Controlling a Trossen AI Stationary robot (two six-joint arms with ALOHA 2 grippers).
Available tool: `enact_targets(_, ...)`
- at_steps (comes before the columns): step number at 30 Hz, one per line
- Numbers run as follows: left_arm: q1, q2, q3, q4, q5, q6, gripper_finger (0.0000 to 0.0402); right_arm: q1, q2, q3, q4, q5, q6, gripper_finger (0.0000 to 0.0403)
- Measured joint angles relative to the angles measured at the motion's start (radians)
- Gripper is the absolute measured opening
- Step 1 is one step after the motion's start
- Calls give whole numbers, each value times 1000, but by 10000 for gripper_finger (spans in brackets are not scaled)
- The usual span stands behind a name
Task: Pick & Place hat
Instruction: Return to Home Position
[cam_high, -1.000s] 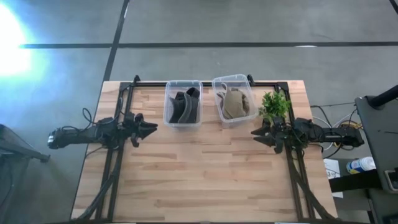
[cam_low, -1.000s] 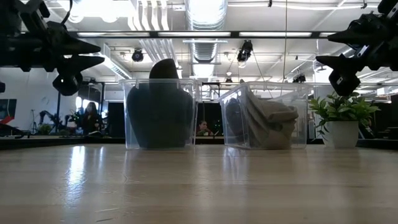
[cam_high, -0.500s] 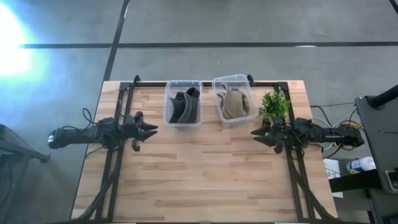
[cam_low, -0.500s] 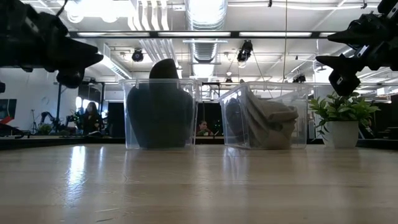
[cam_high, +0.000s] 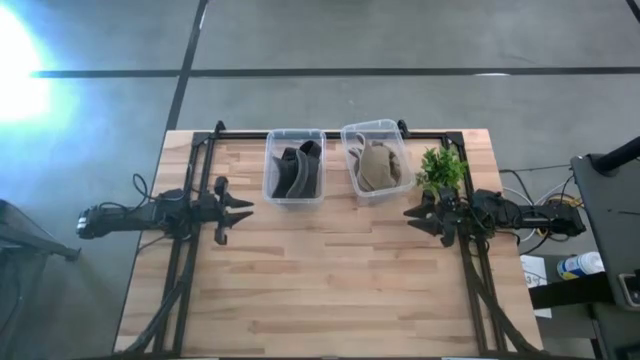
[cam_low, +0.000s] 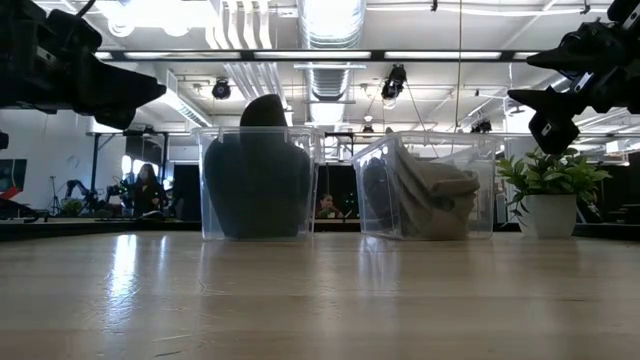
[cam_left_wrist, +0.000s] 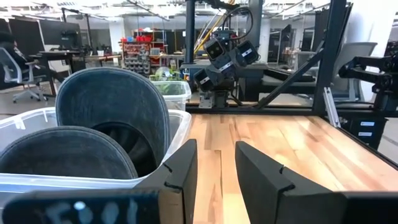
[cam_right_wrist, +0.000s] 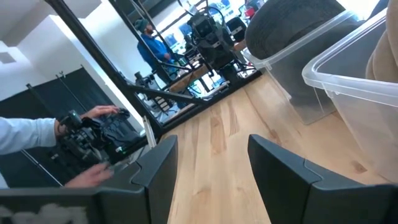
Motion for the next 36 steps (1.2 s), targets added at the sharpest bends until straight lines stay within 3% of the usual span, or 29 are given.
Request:
enact_targets(27, -1, 23, 0, 15, -4, -2, 103, 0, 1, 0, 0, -2, -2, 192)
enact_targets(36, -1, 23, 0, 14, -4, -2, 103, 0, -10, 2, 83, -25, -361, 192)
